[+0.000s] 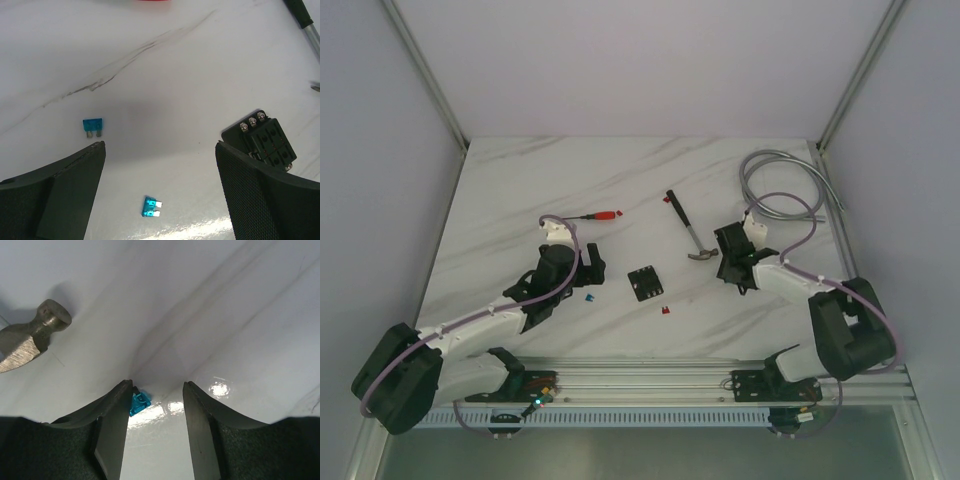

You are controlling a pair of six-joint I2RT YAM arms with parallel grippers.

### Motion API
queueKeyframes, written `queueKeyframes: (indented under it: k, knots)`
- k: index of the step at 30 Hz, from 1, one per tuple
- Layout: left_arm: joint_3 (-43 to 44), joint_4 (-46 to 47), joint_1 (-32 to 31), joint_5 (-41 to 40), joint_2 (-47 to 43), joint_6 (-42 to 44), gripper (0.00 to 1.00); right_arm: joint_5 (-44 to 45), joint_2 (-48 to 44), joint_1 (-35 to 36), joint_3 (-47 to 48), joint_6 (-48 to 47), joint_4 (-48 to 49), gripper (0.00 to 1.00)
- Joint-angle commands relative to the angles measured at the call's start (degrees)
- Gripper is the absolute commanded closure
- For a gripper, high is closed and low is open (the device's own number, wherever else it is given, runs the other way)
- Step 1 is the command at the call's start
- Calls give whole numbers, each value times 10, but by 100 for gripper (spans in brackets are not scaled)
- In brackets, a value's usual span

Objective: Snap on the fuse box
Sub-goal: Adjust the fuse at the center of the board.

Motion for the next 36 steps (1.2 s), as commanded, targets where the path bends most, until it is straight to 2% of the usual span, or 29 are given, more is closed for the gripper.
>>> queueKeyframes:
  k: [1, 17, 21, 29, 36]
  knots:
    - [7, 14, 2, 0, -1, 9, 0, -23, -14, -3, -22, -1, -5, 48]
    - [11, 13, 3, 3, 11, 9, 0, -98, -66, 4, -13, -82, -8, 46]
    - [11, 13, 3, 5, 10, 8, 0, -84, -75, 4, -14, -80, -8, 43]
    - [11, 12, 2, 8, 9, 7, 0, -5, -29, 4, 9, -20, -20, 45]
    - [11, 10, 2, 6, -1, 8, 0, -25, -6, 4, 11, -20, -28, 45]
